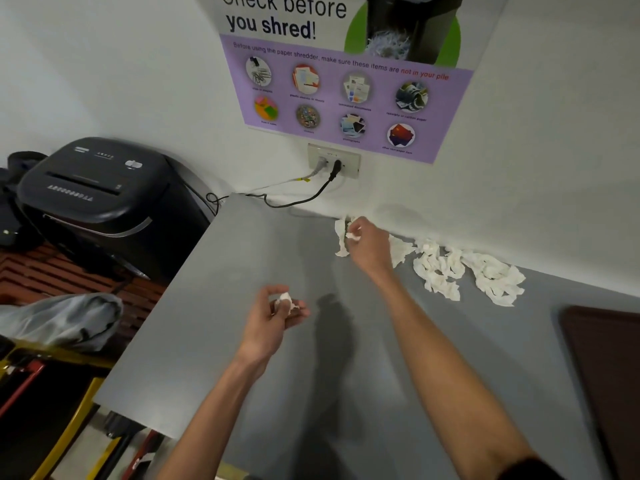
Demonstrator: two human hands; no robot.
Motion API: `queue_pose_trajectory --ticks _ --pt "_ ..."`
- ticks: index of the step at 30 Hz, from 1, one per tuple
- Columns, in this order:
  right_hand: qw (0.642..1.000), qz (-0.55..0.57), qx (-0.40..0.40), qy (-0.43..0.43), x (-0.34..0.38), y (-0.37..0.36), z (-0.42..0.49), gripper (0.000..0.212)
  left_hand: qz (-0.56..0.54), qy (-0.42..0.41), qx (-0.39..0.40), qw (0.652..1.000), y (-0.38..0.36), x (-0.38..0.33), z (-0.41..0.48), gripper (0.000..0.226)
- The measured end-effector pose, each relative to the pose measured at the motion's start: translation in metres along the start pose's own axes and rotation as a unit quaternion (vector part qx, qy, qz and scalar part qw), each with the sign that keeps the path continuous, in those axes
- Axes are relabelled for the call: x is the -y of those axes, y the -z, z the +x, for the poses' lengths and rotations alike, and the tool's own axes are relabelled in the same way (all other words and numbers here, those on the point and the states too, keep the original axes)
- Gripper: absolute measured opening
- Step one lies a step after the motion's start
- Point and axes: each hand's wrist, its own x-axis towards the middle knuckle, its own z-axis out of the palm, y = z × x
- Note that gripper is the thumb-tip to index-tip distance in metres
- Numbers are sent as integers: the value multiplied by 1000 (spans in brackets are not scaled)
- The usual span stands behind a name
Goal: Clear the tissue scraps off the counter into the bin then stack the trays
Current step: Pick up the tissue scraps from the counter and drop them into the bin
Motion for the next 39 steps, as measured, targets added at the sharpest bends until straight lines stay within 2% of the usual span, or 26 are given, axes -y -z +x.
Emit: queue_pose_trajectory --ticks 4,6,8,12,17,21,26,31,35,39 --pt "985 -155 75 27 -23 -14 65 42 38 -4 10 999 18 1 -17 14" --pt "974 -198 99 45 -32 -23 74 33 54 -4 9 999 28 2 -26 17" --pt "978 -192 84 22 -42 -33 70 19 61 -2 2 998 39 3 -35 17" --pt "989 -142 39 -17 -39 -31 35 10 71 6 -9 997 67 5 -55 17" --pt "998 17 -59 -6 -18 0 -39 31 81 2 5 997 110 17 -80 17" --pt "988 114 -107 2 8 21 -109 21 54 -13 4 998 137 34 -101 14" --pt "960 263 -94 -28 35 6 -215 14 33 -36 33 998 176 53 -134 14" --pt "900 420 -85 -76 81 -31 -337 13 53 -45 55 996 236 67 -183 18" --pt "880 457 -80 -104 99 -72 -418 14 119 -56 56 990 284 84 -221 18" --pt "886 439 -77 -129 92 -123 -478 15 158 -47 41 986 315 110 -246 19"
